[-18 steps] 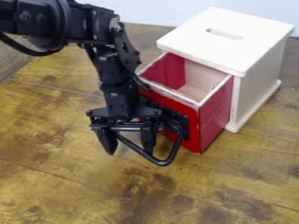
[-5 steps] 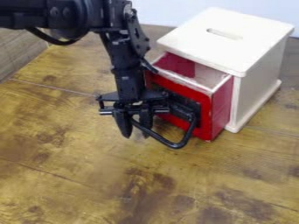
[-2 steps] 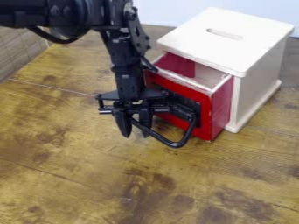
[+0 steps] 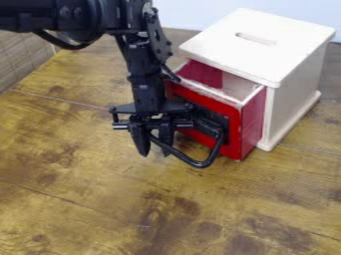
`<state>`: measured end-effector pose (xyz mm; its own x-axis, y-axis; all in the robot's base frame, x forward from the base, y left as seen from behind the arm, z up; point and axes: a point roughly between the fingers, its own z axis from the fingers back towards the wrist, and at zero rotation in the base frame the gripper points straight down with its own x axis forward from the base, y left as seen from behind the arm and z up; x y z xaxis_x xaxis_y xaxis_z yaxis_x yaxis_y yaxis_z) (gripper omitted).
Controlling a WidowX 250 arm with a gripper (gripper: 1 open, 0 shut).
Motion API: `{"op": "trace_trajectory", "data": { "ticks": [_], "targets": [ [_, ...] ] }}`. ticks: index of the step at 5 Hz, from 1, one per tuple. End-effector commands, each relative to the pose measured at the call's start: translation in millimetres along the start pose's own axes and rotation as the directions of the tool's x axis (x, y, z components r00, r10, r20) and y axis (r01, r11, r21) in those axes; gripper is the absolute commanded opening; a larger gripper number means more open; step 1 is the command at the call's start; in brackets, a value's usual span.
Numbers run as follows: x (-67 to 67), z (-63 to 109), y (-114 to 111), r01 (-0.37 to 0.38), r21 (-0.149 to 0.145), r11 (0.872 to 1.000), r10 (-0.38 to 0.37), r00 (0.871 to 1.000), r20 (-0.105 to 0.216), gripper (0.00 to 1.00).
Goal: Open the drawer
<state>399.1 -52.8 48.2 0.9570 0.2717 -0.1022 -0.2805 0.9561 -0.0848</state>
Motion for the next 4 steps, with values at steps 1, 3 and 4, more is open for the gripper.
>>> {"op": "trace_trajectory", "data": {
  "ticks": [1,3,4],
  "targets": [
    [6.2,23.8,-15.6,0.006,-0.029,1.0,-0.004,0.998,0.07,0.0],
    [6.8,23.3,-14.4,-0.011,-0.021,1.0,0.012,0.998,0.061,0.0],
    [6.7,22.7,-14.0,-0.017,-0.018,1.0,0.018,0.998,0.057,0.0]
  ]
}}
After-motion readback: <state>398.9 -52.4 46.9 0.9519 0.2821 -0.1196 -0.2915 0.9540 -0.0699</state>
